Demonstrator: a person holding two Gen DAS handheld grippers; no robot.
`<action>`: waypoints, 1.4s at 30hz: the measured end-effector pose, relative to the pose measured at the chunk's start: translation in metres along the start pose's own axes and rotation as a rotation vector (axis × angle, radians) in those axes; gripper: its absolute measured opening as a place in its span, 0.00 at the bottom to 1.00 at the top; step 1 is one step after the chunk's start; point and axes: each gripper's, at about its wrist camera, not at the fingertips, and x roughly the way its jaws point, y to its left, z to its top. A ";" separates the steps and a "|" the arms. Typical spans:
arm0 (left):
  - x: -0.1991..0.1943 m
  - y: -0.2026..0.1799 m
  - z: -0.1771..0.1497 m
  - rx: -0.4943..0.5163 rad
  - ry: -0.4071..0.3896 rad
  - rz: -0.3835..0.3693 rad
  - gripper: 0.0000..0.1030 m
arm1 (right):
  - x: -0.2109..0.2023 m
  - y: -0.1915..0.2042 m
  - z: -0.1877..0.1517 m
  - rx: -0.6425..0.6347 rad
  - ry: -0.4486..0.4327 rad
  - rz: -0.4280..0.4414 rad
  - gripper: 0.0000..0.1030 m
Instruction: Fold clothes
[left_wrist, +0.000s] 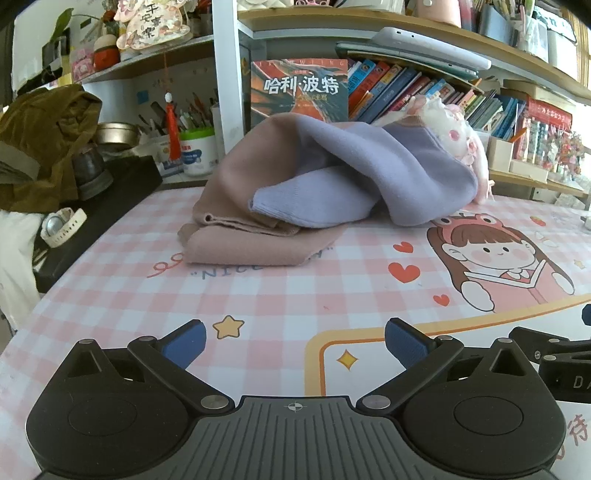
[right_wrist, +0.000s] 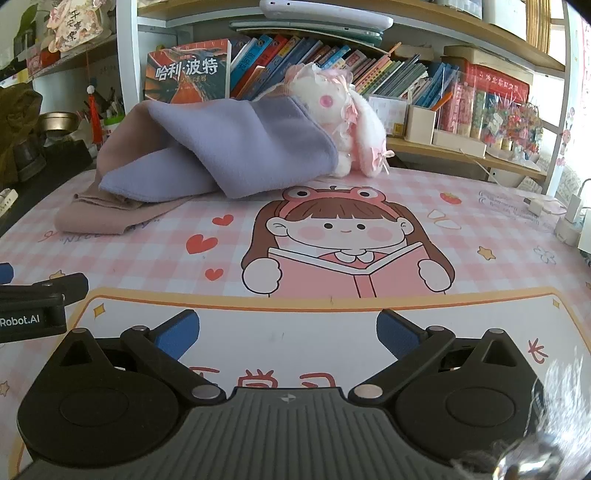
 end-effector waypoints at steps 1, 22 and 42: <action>0.000 0.000 0.000 -0.001 0.000 -0.001 1.00 | 0.000 0.000 0.001 0.000 0.001 0.000 1.00; 0.000 0.004 0.000 -0.025 0.016 -0.013 1.00 | 0.000 -0.001 -0.001 0.000 0.005 -0.001 1.00; 0.001 0.005 0.001 -0.032 0.035 -0.010 1.00 | 0.000 0.001 -0.002 -0.001 0.008 0.003 1.00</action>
